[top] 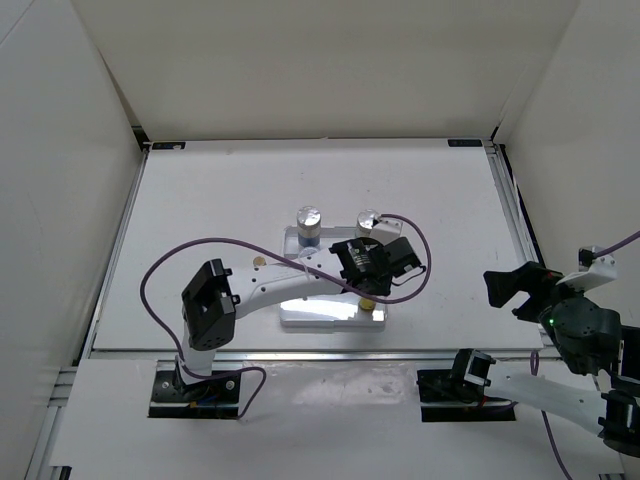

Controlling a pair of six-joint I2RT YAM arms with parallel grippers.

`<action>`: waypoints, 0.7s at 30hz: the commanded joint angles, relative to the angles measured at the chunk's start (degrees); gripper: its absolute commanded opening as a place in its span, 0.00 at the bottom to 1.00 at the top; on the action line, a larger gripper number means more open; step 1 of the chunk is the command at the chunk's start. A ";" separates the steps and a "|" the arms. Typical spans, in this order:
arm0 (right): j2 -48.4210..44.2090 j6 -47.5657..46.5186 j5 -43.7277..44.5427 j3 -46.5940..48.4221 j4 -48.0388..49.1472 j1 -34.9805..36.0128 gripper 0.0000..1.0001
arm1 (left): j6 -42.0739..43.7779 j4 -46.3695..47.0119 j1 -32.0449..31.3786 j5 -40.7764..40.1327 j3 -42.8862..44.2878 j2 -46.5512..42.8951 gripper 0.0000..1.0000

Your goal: Organize the condiment bottles

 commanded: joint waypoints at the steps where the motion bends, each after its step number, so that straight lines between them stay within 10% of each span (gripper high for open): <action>1: 1.05 0.80 1.97 0.81 -7.15 0.28 1.00 | -1.11 2.48 -0.14 -2.04 -0.50 -1.36 0.33; 6: 2.72 0.80 1.97 0.81 -7.15 0.28 1.00 | -0.59 2.48 -0.14 -2.04 -0.50 -4.87 0.98; 17: 1.67 0.80 1.97 0.81 -7.15 0.28 1.00 | 0.83 -0.14 -0.14 -16.79 -13.82 -28.76 1.00; 21: 1.67 0.80 1.97 0.81 -7.15 0.28 1.00 | -0.23 -1.73 10.12 -14.54 -24.48 -42.20 1.00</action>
